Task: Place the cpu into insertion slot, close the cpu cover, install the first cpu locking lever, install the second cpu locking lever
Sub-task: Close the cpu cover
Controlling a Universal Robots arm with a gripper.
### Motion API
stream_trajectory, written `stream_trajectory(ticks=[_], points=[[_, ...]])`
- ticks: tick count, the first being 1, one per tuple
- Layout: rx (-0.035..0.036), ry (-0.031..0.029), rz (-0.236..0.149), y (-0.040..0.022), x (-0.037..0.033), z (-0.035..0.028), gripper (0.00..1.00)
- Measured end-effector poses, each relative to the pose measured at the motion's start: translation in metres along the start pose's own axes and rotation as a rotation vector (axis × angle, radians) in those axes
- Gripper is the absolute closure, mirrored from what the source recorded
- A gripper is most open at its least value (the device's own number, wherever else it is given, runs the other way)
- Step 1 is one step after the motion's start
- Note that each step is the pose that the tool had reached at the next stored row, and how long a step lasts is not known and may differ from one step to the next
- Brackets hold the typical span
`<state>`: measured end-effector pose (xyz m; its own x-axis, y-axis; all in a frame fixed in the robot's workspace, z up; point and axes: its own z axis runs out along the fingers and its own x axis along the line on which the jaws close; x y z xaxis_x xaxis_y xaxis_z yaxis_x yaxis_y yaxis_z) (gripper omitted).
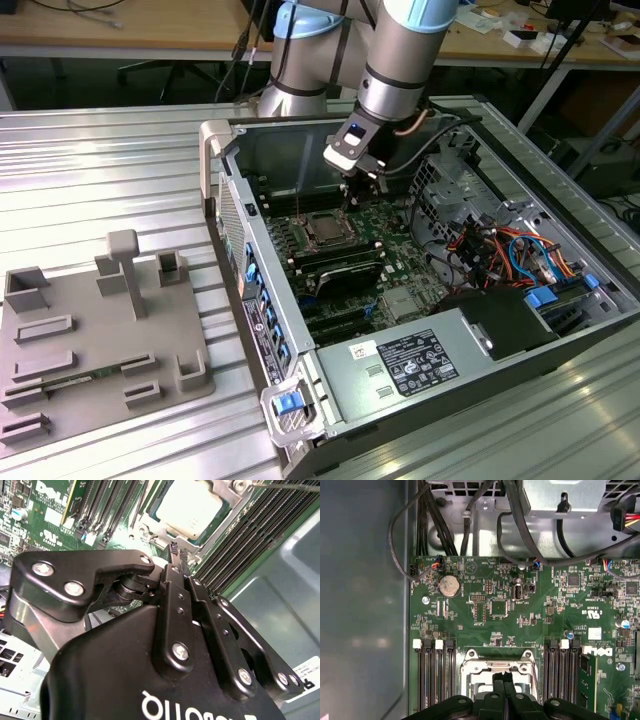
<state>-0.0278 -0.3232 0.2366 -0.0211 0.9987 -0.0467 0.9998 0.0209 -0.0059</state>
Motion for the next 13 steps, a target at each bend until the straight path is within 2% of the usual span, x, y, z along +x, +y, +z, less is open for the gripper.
stream_trajectory(ticks=[7,13], points=[[0.0004,0.0001,0.0,-0.0088,0.0002,0.0004,0.89],[0.0034,0.0001,0.0,-0.0179,0.0004,0.0013,0.89]])
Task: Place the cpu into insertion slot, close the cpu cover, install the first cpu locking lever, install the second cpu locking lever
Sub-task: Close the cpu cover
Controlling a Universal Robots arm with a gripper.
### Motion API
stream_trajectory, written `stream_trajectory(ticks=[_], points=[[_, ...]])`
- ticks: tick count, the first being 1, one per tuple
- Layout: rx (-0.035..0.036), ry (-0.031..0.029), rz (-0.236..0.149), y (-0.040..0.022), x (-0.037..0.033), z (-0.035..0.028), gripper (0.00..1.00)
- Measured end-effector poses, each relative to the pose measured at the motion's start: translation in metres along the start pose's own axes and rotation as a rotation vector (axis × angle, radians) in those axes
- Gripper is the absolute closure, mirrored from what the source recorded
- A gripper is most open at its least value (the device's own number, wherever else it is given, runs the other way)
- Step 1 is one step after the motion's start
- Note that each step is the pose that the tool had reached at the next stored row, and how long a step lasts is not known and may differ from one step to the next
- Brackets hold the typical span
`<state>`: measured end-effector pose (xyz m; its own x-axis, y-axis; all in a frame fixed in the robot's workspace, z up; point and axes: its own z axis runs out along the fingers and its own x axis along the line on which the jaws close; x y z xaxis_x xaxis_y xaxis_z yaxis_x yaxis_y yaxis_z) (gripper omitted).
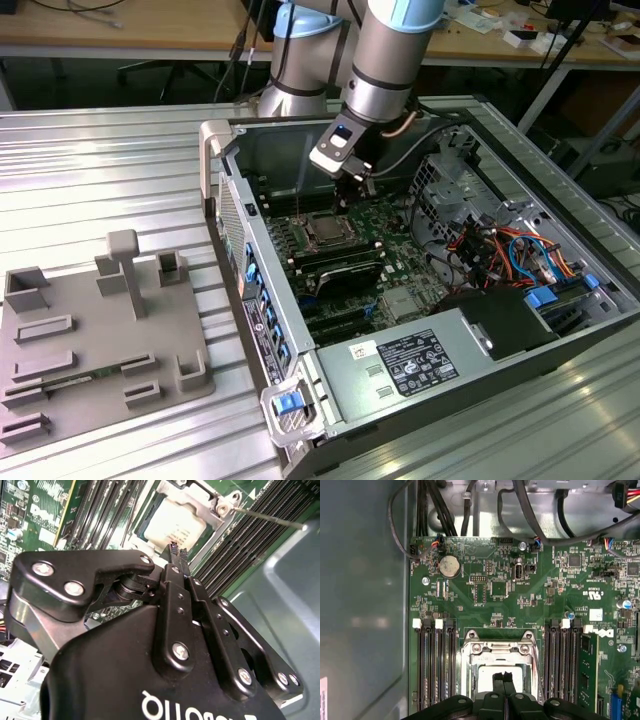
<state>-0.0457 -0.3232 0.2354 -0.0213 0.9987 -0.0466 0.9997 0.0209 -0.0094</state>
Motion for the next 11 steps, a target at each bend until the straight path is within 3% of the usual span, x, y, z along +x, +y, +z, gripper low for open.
stream_trajectory(ticks=[5,11], points=[[0.0035,0.0,0.0,-0.0067,0.0002,0.0007,0.89],[0.0043,0.0001,0.0,-0.0084,0.0002,0.0007,0.89]])
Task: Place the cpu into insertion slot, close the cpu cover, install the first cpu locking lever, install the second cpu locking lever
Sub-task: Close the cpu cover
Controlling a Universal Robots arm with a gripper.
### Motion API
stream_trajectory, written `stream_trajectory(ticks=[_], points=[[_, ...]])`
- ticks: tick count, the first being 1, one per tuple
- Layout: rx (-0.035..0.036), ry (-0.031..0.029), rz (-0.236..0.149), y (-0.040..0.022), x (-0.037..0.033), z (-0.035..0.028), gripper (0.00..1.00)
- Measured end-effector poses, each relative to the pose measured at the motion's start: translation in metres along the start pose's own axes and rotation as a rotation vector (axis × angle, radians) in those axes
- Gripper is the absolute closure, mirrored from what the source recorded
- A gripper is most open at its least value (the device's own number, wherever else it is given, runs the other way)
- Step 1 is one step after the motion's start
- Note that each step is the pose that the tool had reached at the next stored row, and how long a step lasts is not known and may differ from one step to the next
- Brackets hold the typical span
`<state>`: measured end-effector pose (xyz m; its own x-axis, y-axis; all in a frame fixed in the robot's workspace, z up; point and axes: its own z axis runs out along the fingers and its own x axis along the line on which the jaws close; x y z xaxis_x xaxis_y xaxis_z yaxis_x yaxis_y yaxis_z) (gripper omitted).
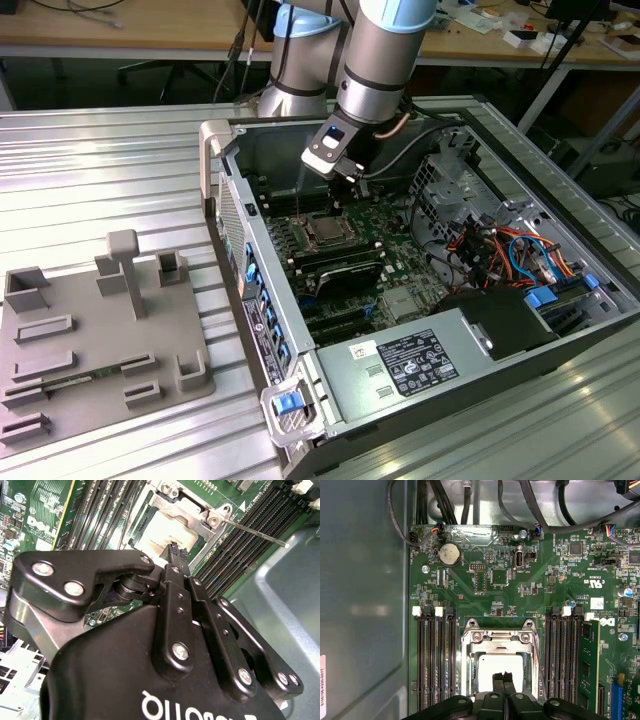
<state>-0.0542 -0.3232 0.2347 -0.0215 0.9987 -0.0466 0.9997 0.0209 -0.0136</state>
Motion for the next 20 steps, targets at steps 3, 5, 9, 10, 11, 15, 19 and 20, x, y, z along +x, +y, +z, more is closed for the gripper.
stream_trajectory(ticks=[3,5,9,10,11,15,19,20], points=[[0.0,0.0001,0.0,-0.0006,0.0,0.0,0.89],[0.0,0.0,0.0,-0.0009,0.0,0.0,0.89],[0.0,0.0001,0.0,-0.0012,0.0,0.0001,0.89],[0.0,0.0,0.0,-0.0014,0.0,0.0,0.89],[0.0,0.0,0.0,-0.0019,0.0,0.0,0.89],[0.0,0.0001,0.0,-0.0073,0.0002,0.0005,0.89],[0.0,0.0,0.0,-0.0138,0.0004,0.0017,0.89],[0.0,0.0,0.0,-0.0152,0.0004,0.0025,0.89]])
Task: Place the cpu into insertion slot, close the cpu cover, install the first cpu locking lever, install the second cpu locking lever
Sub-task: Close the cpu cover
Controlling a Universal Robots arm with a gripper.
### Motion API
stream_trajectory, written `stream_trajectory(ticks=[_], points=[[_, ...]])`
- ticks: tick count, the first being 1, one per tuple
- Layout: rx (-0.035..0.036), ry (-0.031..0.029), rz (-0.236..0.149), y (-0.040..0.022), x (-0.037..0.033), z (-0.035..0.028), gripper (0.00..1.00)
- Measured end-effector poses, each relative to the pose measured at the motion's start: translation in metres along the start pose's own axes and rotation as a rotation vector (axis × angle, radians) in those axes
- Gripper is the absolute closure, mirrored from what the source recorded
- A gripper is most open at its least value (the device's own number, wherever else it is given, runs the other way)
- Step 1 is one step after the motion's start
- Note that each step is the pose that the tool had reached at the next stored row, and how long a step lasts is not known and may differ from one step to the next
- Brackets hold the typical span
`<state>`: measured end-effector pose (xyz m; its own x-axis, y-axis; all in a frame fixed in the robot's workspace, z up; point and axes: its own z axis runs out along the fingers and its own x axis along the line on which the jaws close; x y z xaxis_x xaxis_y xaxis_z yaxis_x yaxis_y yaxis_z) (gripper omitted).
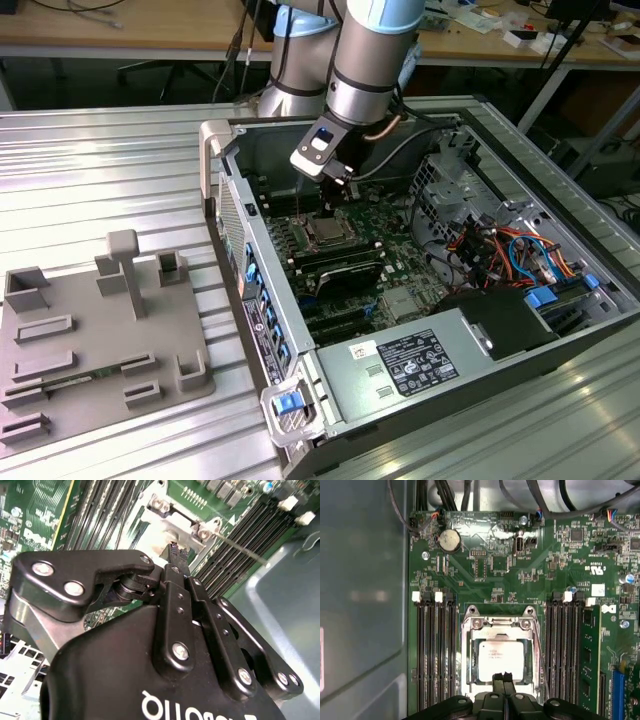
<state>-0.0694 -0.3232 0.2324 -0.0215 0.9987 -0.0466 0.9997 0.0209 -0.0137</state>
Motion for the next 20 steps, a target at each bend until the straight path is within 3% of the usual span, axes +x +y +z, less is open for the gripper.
stream_trajectory(ticks=[13,20], points=[[0.0125,-0.002,-0.001,-0.0093,0.0012,0.0173,0.89],[0.0349,-0.0018,-0.002,-0.0104,0.0018,0.0272,0.89]])
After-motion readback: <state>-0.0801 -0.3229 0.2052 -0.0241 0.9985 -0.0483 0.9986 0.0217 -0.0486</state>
